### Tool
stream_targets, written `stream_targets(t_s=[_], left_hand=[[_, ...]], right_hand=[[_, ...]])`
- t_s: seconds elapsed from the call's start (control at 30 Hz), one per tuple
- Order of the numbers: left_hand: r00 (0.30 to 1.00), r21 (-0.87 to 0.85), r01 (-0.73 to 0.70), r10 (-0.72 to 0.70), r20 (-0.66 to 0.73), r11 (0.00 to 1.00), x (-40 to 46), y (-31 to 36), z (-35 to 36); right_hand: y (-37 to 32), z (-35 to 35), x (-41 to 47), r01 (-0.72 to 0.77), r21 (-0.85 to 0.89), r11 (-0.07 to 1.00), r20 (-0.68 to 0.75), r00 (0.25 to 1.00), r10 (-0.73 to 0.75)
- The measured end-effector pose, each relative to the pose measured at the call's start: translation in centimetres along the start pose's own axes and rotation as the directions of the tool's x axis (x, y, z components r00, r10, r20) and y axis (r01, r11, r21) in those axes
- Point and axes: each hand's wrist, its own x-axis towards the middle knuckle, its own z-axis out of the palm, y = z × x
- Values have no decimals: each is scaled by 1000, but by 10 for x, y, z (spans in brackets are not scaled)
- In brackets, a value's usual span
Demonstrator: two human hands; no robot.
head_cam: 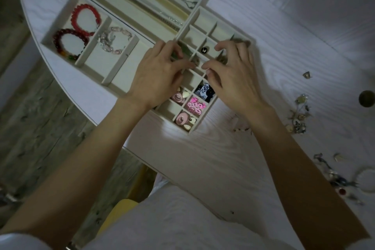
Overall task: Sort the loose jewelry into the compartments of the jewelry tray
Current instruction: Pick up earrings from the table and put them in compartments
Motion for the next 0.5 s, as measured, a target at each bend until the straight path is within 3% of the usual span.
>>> stream_targets(t_s=[0.2, 0.37, 0.5], left_hand=[[992, -74, 95, -100, -75, 993, -9, 17, -4], [988, -170, 128, -141, -69, 977, -34, 64, 3], [996, -195, 7, -24, -88, 981, -46, 109, 18]], right_hand=[[-4, -26, -13, -172, 361, 917, -69, 975, 210], [16, -57, -88, -302, 198, 933, -118, 937, 329], [23, -48, -136, -344, 105, 933, -61, 934, 351]])
